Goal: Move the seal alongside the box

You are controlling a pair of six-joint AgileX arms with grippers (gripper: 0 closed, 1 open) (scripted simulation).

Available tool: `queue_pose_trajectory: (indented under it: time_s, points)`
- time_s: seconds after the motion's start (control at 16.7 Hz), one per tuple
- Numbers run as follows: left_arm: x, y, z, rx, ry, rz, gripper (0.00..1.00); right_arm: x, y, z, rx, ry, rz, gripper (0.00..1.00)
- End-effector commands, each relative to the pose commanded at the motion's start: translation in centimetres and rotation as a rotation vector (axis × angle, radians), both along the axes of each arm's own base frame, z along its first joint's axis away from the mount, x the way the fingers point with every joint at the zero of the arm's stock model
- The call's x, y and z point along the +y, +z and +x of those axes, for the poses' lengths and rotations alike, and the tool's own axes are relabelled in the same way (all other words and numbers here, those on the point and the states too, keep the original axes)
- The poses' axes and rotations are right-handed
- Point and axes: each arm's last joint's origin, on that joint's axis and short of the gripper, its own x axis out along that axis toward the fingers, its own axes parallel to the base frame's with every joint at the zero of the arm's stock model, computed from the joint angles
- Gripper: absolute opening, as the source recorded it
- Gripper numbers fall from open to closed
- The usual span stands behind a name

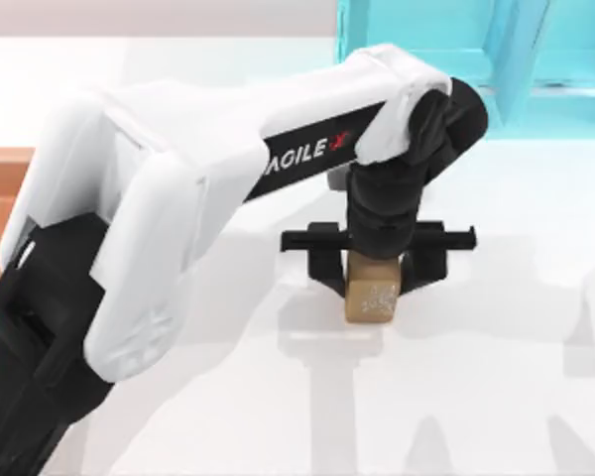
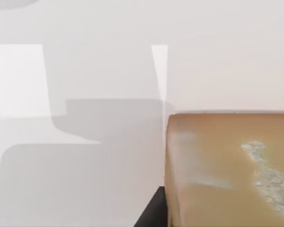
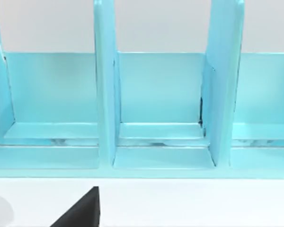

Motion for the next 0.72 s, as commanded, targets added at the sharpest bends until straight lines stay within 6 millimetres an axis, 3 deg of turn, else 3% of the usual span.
queue_pose_trajectory:
  time_s: [0.18,0.54,0.72]
  points:
    - [0.0,0.1,0.0,0.0,-0.001,0.0,0.0,0.0,0.0,0.0,0.0,0.0,0.0,1.0]
    - [0.0,4.3,0.1,-0.002,0.002,-0.002,0.0,0.0,0.0,0.0,0.0,0.0,0.0,1.0]
    - [0.0,5.0,0.0,0.001,-0.001,0.001,0.0,0.0,0.0,0.0,0.0,0.0,0.0,1.0]
